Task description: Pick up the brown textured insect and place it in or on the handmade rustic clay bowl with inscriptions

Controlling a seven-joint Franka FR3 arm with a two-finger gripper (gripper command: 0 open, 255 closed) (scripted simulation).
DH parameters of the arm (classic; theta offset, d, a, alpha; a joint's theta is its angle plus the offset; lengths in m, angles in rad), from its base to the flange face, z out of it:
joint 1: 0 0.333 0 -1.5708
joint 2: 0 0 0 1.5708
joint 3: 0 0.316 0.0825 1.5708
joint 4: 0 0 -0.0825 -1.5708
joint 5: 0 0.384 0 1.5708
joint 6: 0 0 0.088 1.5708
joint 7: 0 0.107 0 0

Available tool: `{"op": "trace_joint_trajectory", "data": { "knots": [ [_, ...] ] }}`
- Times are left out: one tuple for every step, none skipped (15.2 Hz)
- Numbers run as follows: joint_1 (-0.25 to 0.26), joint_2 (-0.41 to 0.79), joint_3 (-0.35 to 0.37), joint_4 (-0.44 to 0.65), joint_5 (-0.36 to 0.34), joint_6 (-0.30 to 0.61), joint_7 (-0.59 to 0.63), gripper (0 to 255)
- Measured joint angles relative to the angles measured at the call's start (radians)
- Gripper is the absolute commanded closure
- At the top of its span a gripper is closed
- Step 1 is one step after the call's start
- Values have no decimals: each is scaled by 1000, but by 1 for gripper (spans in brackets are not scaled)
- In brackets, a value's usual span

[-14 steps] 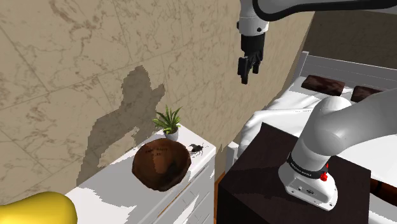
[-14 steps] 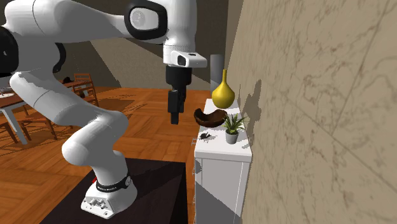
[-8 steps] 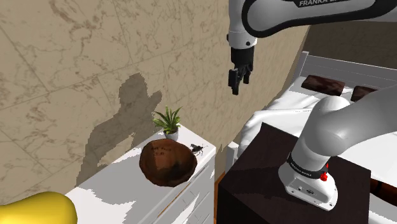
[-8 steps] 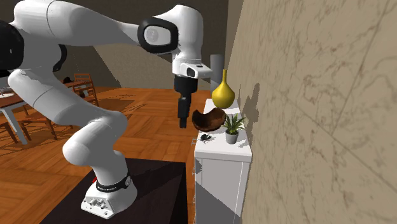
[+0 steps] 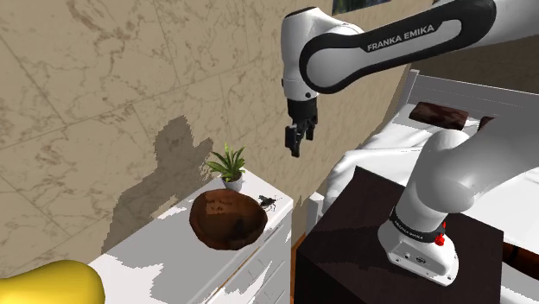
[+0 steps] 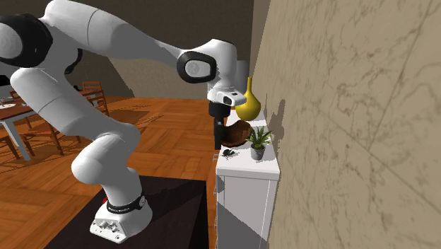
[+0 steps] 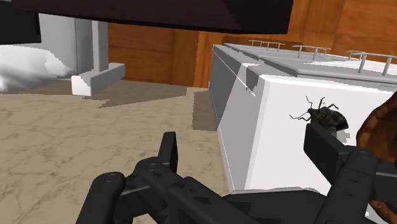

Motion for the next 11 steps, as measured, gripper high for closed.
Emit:
{"op": "trace_joint_trajectory", "data": {
  "knots": [
    [8,19,11,-2,9,23,4,0],
    [17,46,27,-9,20,58,13,0],
    [26,72,41,0,28,79,22,0],
    [34,102,58,4,37,107,33,0],
    [42,122,69,1,44,132,36,0],
    [49,155,85,9,51,160,46,0],
    [54,184,96,17,54,183,52,0],
    [60,220,112,27,58,211,61,0],
    [66,250,125,33,61,239,69,0],
    [70,282,137,37,61,268,74,0],
    [78,310,152,40,64,295,85,0]
  ]
}}
